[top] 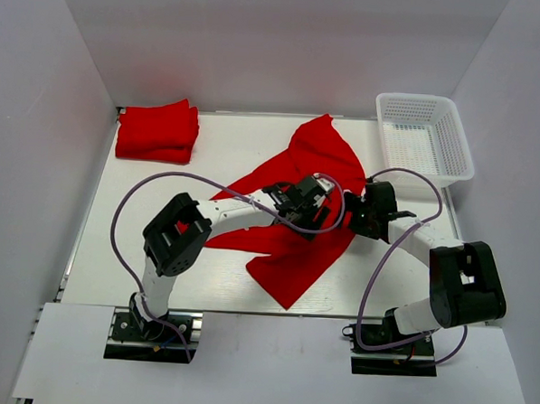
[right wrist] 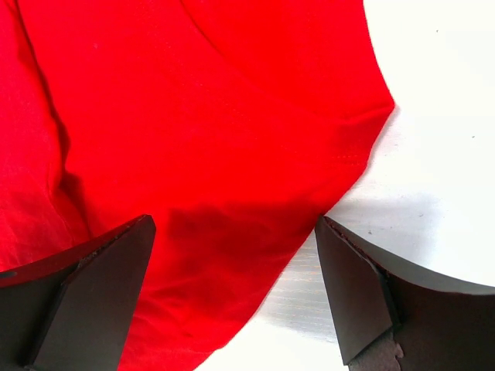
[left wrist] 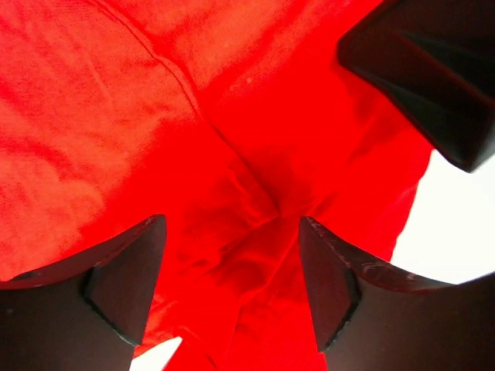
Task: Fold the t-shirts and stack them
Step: Flatten out the tshirt
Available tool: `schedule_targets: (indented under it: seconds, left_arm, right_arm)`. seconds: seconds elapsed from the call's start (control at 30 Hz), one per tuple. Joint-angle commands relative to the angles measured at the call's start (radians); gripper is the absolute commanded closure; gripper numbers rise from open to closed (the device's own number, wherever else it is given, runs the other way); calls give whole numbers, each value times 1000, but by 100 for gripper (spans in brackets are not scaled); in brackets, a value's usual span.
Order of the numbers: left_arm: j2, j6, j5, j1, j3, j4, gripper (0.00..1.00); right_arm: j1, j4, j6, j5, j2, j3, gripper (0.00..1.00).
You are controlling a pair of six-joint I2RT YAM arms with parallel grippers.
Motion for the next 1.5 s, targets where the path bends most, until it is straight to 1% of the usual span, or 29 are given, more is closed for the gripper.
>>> schedule_targets:
  seconds: [0.0,0.07,0.1,0.13,0.17,0.2,0.27,0.3,0.4,0.43,0.5,0.53,0.57,0.63,0.7,0.83,0.87,0.9,0.93,1.0,1.03,1.07,1.13,1.17,1.2,1.23,1.33,1.4,1.47]
  left_arm:
    - [33,-19,1,-6,10,12,22]
    - [42,-28,-25,-6,10,12,25]
    - [42,-44,-25,-6,10,12,25]
    - [55,-44,-25,-6,10,12,28]
    - [55,-61,-60,-6,22,2,32]
    - [55,-78,-80,-6,31,2,34]
    - [65,-107,-104,-6,31,2,34]
    - [65,-107,-114,-6,31,11,37]
    - [75,-119,-114,-6,31,11,38]
    - [84,-119,-114,-6,31,11,43]
    - [84,-119,-114,-6,31,2,44]
    - [95,-119,-114,-6,31,2,50]
    - [95,-119,-114,-6,31,2,52]
    - [95,-119,-103,-6,31,2,52]
    - [104,-119,-82,-6,31,12,56]
    - [104,-101,-72,-6,31,12,73]
    - [104,-101,-62,-6,31,12,79]
    - [104,-101,-62,-6,31,22,100]
    - [104,-92,-62,-6,31,22,100]
    - [93,-91,-62,-6,19,31,100]
    - [84,-91,-62,-6,19,42,100]
    - [60,-81,-62,-6,8,55,100]
    - [30,-81,-91,3,-4,65,100]
    - [3,-81,-91,3,-13,65,100]
    - [-11,-81,-106,15,-13,65,100]
    - [-26,-70,-132,16,-13,65,100]
    - [-80,-61,-242,16,-13,33,100]
    - [-105,-47,-258,25,-13,22,100]
    - [-126,-47,-307,25,-13,12,100]
  right_arm:
    - [3,-63,13,32,1,9,10]
    - [2,-66,12,31,-4,3,10]
    - [2,-66,15,31,-5,3,10]
    - [2,-66,16,29,-7,-1,10]
    - [2,-62,13,32,-7,-1,10]
    - [2,-65,13,31,-10,-3,10]
    - [0,-63,12,29,-5,-6,10]
    - [0,-65,12,28,-5,-4,10]
    - [2,-62,12,28,-5,-4,10]
    - [0,-63,10,28,-5,-3,10]
    - [3,-63,12,25,-7,-3,10]
    - [2,-63,12,25,-8,-6,10]
    - [0,-62,10,26,-8,-4,10]
    - [-2,-60,10,23,-8,-7,10]
    - [0,-63,10,25,-8,-6,11]
    - [0,-62,7,23,-5,-7,11]
    - [-1,-66,7,25,-7,-7,11]
    - [-2,-62,7,25,-8,-9,13]
    - [2,-63,10,25,-4,-9,13]
    - [-2,-60,9,23,-2,-7,18]
    - [0,-62,10,23,5,-7,23]
    - [-1,-59,9,25,4,-10,39]
    - [2,-54,10,28,10,-12,59]
    - [-1,-57,10,38,13,-13,77]
    - [-2,-56,10,42,16,-12,85]
    - [-3,-57,12,46,18,-12,99]
    - [-5,-54,19,89,13,-20,100]
    - [-3,-60,16,120,7,-23,100]
    - [-3,-60,10,132,4,-30,100]
